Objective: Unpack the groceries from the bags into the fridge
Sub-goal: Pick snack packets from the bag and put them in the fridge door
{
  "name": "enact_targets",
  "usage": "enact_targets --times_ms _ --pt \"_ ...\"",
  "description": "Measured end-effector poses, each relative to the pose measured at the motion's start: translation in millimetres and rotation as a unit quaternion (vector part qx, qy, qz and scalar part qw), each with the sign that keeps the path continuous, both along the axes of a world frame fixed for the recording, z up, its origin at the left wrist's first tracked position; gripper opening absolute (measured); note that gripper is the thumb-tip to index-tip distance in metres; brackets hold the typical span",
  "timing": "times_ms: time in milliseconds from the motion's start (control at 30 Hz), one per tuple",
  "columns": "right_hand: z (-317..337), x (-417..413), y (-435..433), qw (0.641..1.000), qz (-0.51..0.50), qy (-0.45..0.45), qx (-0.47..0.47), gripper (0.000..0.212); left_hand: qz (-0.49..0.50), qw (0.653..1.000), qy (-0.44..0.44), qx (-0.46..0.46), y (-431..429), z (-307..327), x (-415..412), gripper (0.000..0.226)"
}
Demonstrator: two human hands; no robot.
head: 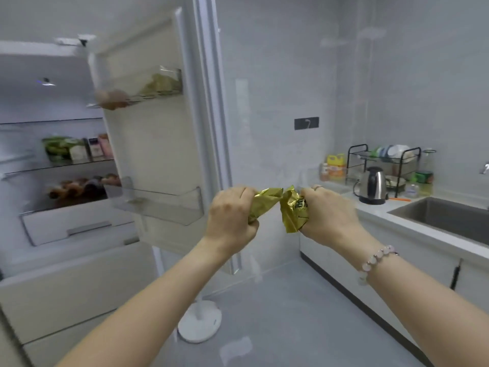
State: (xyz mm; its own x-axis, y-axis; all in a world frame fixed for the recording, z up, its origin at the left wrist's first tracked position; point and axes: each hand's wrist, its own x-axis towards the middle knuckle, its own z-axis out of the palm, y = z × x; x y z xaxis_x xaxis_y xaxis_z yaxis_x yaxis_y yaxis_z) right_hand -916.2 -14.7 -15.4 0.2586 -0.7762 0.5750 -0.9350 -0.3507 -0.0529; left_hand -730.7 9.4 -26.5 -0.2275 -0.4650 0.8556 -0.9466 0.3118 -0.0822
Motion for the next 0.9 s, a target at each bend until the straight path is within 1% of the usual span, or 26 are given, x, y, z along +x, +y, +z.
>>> enact_targets --times_ms 200,400,500,667,800,900 --pt "25 106 14 0.996 0.083 0.002 -0.03 0.022 0.08 0.997 0.016 0.001 35 20 103 0.04" --pt "40 192 24 0.993 0.107 0.021 -0.042 0.023 0.121 0.993 -0.012 0.001 52 37 179 0.041" --pt "48 227 22 0.992 0.112 0.033 -0.043 0.024 0.12 0.993 0.004 -0.011 50 46 214 0.041" --pt "49 275 13 0.993 0.116 0.02 -0.025 0.023 0.101 0.995 0.02 -0.016 37 46 259 0.041" --pt "46 300 6 0.991 0.124 0.047 -0.007 0.026 0.087 0.995 0.048 0.003 17 42 282 0.039" --pt "52 314 -8 0.991 0.126 0.048 -0.021 0.026 0.064 0.995 0.072 0.009 2 39 289 0.035"
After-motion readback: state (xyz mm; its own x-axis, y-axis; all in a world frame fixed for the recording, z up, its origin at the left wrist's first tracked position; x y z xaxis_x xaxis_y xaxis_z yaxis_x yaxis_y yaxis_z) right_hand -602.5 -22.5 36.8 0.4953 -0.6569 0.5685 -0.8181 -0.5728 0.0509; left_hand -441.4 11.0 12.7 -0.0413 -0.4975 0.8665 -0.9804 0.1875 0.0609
